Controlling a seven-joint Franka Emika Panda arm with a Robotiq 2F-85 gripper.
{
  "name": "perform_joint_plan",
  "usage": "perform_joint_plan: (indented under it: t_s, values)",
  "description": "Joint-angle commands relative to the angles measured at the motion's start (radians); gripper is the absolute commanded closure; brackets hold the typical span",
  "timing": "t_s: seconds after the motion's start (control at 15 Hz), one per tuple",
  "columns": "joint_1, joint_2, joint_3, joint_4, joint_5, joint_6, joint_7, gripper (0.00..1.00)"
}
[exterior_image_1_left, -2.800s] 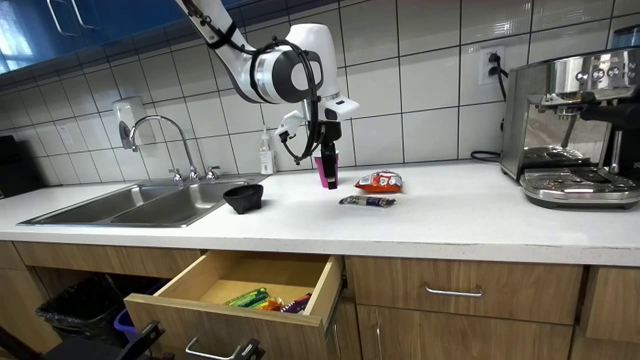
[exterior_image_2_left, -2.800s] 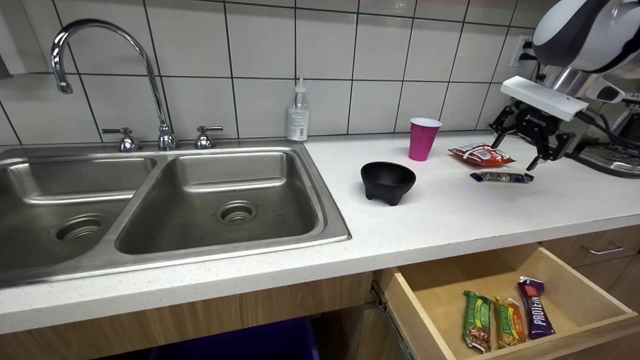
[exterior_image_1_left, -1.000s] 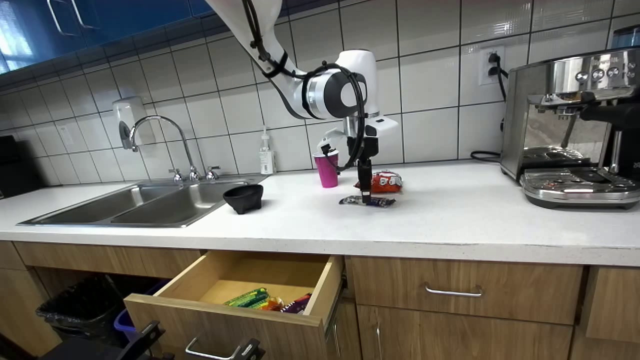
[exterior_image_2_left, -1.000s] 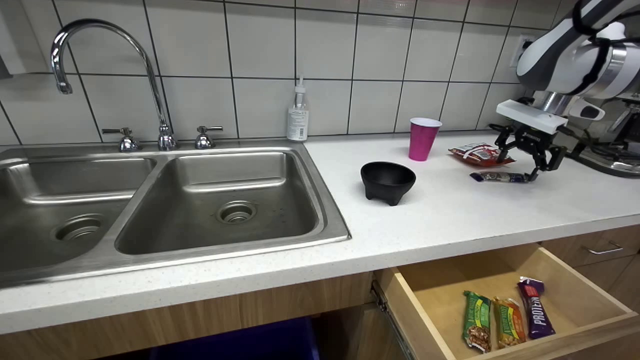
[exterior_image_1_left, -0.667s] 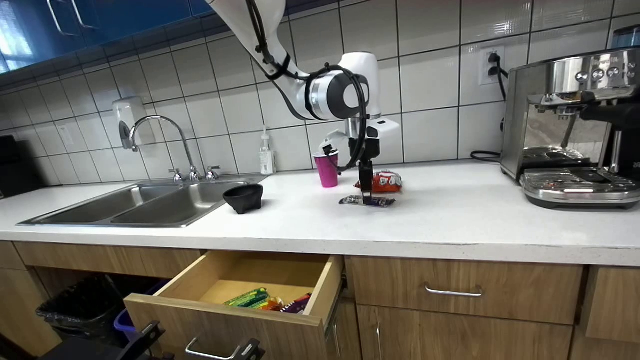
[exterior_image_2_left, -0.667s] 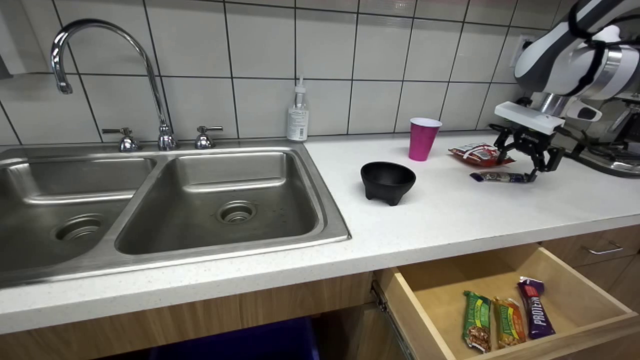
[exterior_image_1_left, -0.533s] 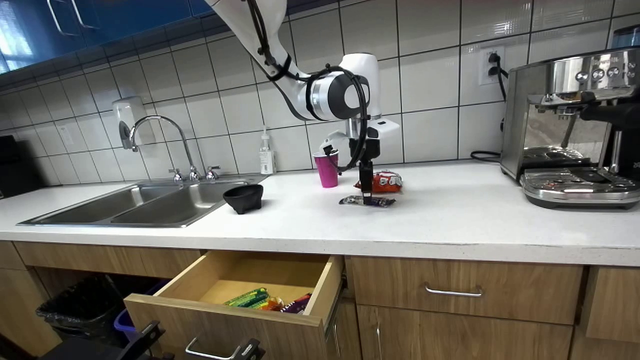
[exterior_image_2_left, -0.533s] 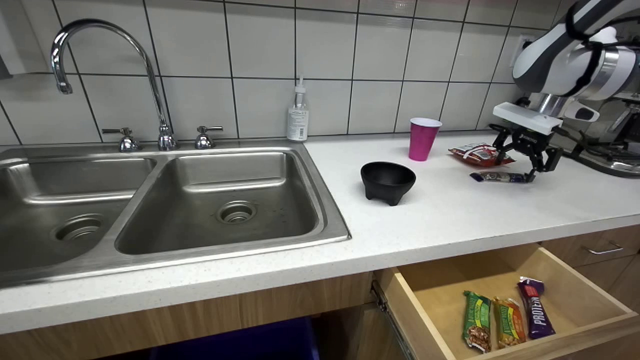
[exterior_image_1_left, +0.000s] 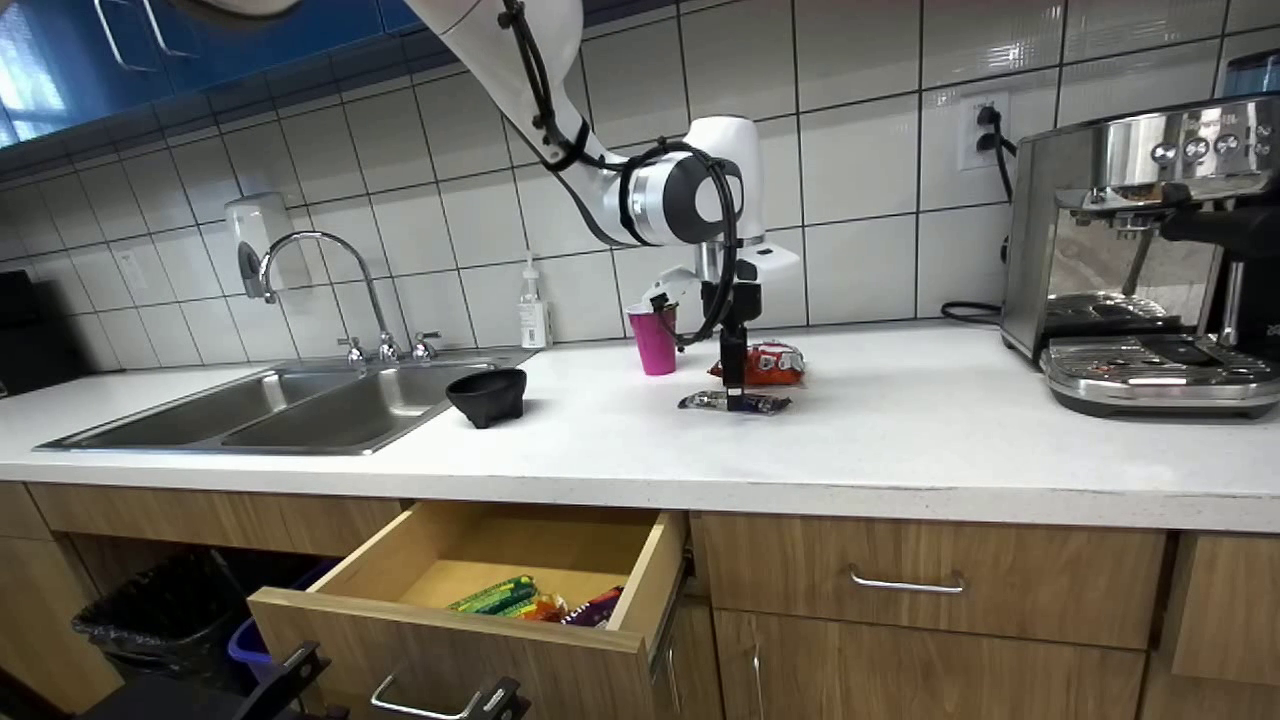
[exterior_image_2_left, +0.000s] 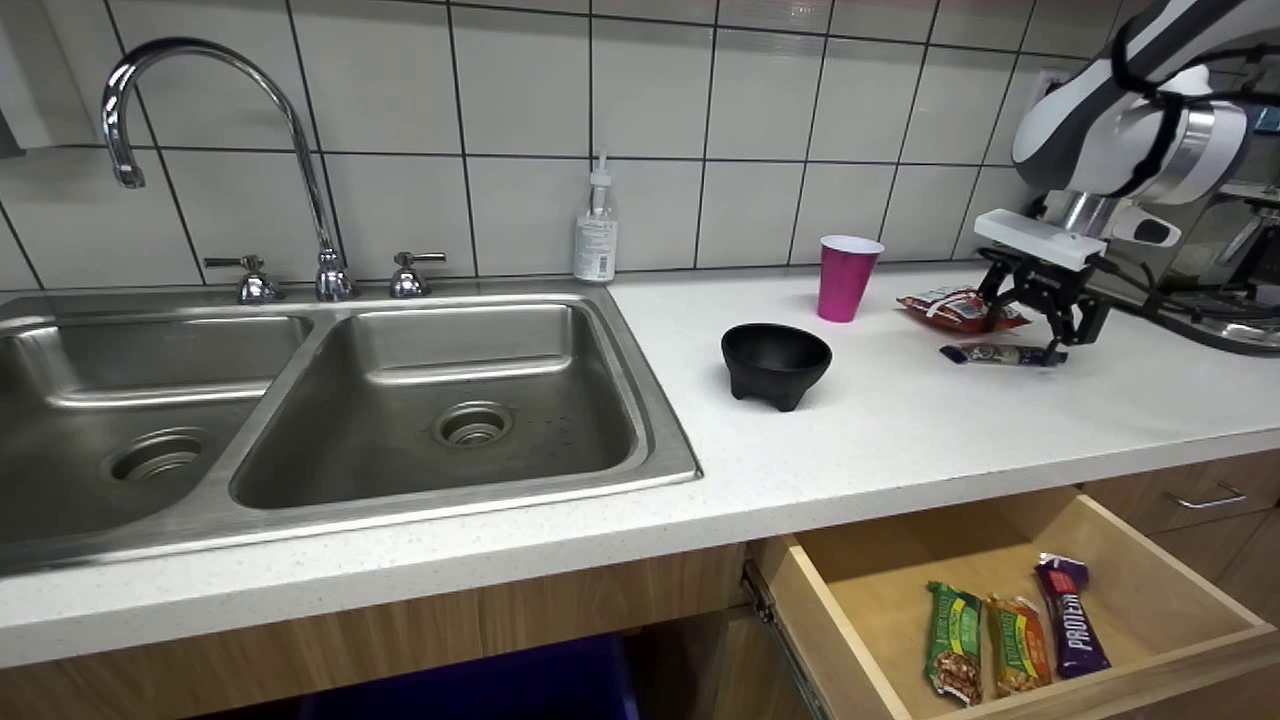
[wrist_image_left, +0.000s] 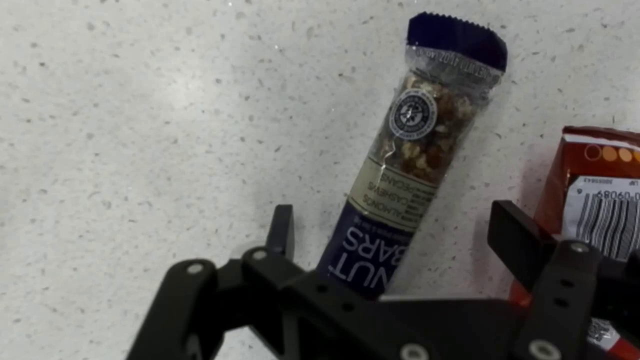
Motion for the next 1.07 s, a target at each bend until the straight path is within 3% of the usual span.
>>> perform_joint_plan:
  t_s: [0.0,0.27,0.33,0.4,1.0]
  values:
    - [-0.010,0.033,0.003,0.067,-0.012,-0.055,0.037,0.00]
    - [-0.011,0.041,0.004,0.077,-0.011,-0.062,0.038,0.00]
    - [-0.010,0.043,0.004,0.078,-0.011,-0.060,0.038,0.25]
    - [-0.010,0.044,0.003,0.079,-0.012,-0.061,0.038,0.26]
    - [-0.011,0.019,0.006,0.052,-0.007,-0.048,0.025,0.95]
